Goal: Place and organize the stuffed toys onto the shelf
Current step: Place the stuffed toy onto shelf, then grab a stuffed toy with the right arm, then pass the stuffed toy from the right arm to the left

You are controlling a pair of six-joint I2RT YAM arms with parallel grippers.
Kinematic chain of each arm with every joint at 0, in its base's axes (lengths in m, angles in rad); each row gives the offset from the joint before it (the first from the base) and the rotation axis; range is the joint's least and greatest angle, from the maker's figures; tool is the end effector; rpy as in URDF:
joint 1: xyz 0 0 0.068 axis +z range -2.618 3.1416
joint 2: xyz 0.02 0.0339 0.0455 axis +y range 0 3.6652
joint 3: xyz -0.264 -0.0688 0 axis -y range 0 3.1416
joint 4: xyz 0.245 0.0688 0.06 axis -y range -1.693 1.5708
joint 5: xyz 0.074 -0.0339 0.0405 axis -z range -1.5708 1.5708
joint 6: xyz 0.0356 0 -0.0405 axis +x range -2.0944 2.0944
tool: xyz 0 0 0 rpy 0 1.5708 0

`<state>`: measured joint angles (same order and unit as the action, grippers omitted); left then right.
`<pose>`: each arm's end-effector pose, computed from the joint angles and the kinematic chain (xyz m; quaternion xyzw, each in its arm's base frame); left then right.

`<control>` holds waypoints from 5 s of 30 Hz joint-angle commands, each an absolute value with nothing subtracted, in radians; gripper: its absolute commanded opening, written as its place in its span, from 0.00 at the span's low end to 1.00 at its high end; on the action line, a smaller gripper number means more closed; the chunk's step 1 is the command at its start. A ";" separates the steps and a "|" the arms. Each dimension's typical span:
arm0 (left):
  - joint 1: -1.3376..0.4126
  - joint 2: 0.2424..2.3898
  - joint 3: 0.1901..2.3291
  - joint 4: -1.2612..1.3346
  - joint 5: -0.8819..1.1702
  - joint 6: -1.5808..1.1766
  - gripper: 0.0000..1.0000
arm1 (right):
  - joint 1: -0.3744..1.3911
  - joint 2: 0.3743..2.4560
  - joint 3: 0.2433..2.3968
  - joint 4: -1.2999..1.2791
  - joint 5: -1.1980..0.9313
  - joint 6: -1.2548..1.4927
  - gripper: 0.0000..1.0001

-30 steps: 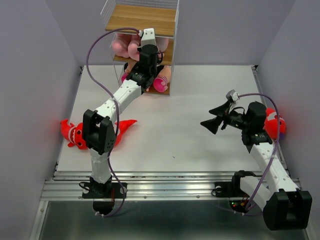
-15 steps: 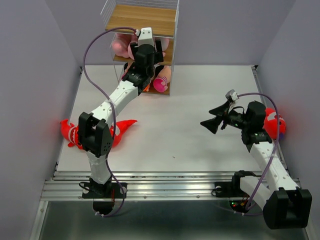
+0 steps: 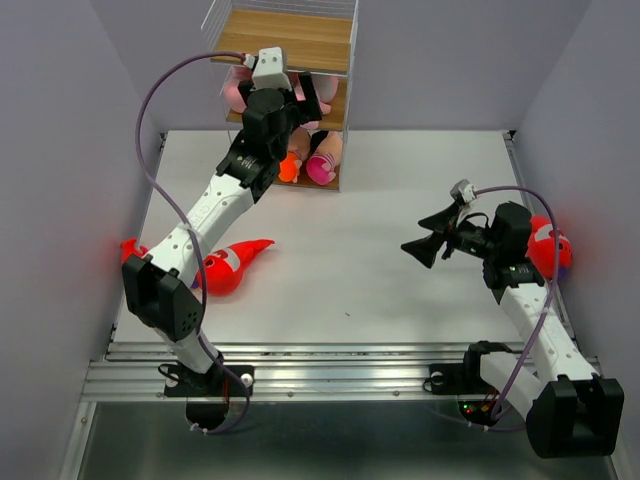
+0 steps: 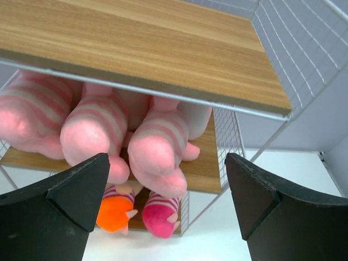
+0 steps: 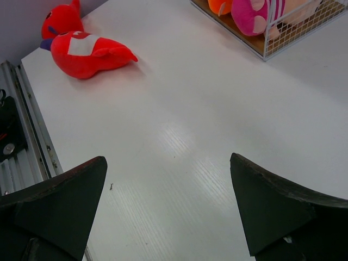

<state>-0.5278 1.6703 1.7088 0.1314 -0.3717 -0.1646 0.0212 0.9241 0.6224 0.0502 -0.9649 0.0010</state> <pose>0.3472 -0.1874 0.4637 -0.0245 0.6486 -0.1429 0.7472 0.2033 0.0336 0.2852 -0.2914 0.6971 0.3726 0.5388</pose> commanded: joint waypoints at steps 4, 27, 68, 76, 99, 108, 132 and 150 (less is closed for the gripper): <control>-0.523 1.426 1.540 0.144 -0.288 -0.192 0.99 | 0.026 0.917 0.686 0.029 -0.971 -0.078 1.00; -0.518 0.706 0.672 0.049 -0.060 -0.084 0.99 | -0.014 1.229 1.009 -0.428 0.265 -0.426 1.00; -0.520 0.666 0.626 0.110 0.213 -0.137 0.99 | -0.425 1.177 0.664 -0.059 0.150 -0.896 0.01; -0.518 0.819 0.566 0.400 0.642 -0.378 0.99 | -0.425 0.668 0.695 -0.749 -0.638 -1.454 0.01; -0.836 1.414 0.831 0.720 0.586 -0.879 0.99 | -0.425 0.664 0.802 -1.390 -1.120 -1.853 0.01; -0.920 1.525 0.914 0.643 0.607 -0.835 0.98 | -0.425 0.695 0.808 -1.387 -1.164 -1.842 0.01; -0.977 1.520 0.920 0.605 0.741 -0.695 0.00 | -0.425 0.684 0.752 -1.189 -1.109 -1.632 0.48; -0.973 1.287 0.810 0.187 -0.001 -0.264 0.00 | -0.425 0.883 0.882 -1.076 -1.118 -1.114 1.00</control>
<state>-0.9684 1.3518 0.8436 0.1986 0.1802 -0.3584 -0.4194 0.8230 0.7906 -1.1938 -1.1065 -1.3853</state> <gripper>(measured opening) 0.038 0.996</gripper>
